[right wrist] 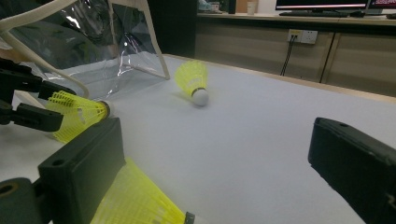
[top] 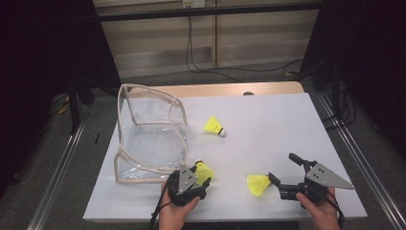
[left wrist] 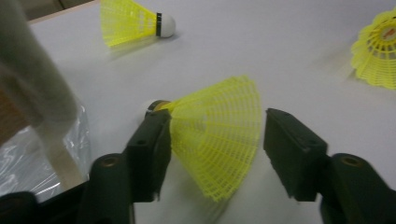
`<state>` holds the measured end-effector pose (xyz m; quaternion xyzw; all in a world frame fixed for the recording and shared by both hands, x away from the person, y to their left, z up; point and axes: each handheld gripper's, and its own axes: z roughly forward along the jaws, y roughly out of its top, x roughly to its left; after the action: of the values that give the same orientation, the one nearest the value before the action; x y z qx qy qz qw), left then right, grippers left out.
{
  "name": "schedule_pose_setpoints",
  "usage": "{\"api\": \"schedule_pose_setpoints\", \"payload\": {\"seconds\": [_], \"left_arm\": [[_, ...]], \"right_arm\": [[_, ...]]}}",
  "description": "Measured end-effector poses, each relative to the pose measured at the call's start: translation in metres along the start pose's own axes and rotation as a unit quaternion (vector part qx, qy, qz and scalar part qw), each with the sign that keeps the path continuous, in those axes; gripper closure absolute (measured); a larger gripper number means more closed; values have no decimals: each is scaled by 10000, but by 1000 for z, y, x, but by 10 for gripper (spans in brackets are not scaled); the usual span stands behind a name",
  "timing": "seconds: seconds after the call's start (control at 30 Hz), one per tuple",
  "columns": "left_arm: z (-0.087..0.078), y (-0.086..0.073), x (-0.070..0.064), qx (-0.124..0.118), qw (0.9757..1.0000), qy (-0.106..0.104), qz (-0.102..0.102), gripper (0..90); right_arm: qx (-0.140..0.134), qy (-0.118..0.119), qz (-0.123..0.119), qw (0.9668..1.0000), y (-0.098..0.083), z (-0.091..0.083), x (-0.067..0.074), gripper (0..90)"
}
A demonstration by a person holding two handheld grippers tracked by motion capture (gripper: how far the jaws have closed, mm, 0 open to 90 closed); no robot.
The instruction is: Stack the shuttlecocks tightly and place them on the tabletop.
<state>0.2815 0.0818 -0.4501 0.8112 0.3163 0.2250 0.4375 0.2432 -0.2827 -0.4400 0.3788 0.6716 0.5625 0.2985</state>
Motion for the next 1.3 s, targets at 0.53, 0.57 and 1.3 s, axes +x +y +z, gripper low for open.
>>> {"api": "schedule_pose_setpoints", "payload": {"seconds": [0.53, 0.57, 1.3], "left_arm": [[-2, 4, -8, -279, 9995, 115, -84, 896], [-2, 4, -9, -301, 9994, 69, -146, 898], [15, 44, -26, -768, 9945, -296, -653, 894]], "right_arm": [[-31, -11, 3, 10000, 0, -1, -1, 32], [-23, -15, 7, 10000, 0, -2, -1, 32], [-66, -134, 70, 9999, 0, -4, -5, 33]]}}
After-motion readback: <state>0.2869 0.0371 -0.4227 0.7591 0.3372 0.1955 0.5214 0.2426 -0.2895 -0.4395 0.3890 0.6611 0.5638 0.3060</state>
